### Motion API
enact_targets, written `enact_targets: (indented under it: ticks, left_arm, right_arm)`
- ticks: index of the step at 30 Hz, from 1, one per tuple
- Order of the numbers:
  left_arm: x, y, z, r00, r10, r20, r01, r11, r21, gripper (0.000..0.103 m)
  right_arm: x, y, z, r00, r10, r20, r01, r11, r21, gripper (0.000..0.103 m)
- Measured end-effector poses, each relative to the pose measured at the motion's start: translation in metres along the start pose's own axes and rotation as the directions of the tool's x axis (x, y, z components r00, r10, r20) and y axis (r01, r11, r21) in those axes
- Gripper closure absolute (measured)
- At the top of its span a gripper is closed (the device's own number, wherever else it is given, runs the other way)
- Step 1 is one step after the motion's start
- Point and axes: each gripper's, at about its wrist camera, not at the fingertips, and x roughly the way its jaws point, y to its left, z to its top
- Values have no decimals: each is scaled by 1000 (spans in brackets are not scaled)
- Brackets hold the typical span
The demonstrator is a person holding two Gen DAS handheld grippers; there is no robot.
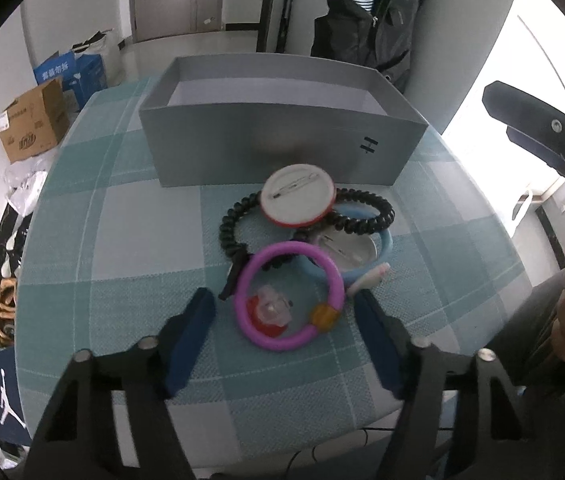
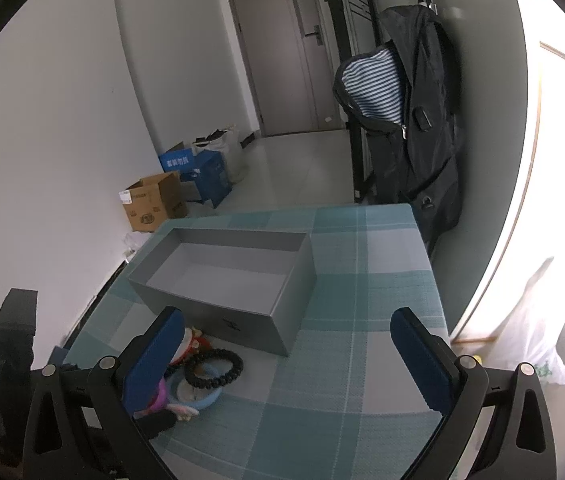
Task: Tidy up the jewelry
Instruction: 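Lower the left tool onto the pink ring bangle and close on it, then carry the pink bangle into the gray box with left tool while right tool drops a red charm there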
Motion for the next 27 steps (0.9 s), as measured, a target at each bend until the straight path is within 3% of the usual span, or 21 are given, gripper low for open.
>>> enact_targets:
  ticks: [1, 8, 17, 21, 23, 27]
  left_arm:
    - [1, -1, -1, 1000, -5, 7, 5, 1000, 1, 52]
    - [0, 1, 1, 999, -33, 17, 34, 999, -22, 55]
    - [-23, 13, 9, 987, -134, 85, 141, 986, -89, 56]
    - [-36, 24, 14, 979, -155, 135, 173, 976, -135, 56]
    - [-41, 31, 15, 976, -151, 157, 175, 972, -157, 56]
    - [-53, 48, 16, 970, -127, 208, 172, 961, -215, 56]
  right_arm:
    - [0, 0, 0, 1000, 1, -1, -1, 1000, 1, 0]
    - [-1, -2, 1, 1000, -2, 2, 2, 1000, 12, 0]
    - [3, 1, -1, 999, 32, -25, -32, 999, 19, 0]
    - [12, 5, -3, 990, 114, -80, -111, 993, 46, 0]
    - [18, 9, -5, 976, 187, -112, -179, 981, 79, 5]
    - [31, 26, -6, 944, 289, -161, -274, 956, 105, 24]
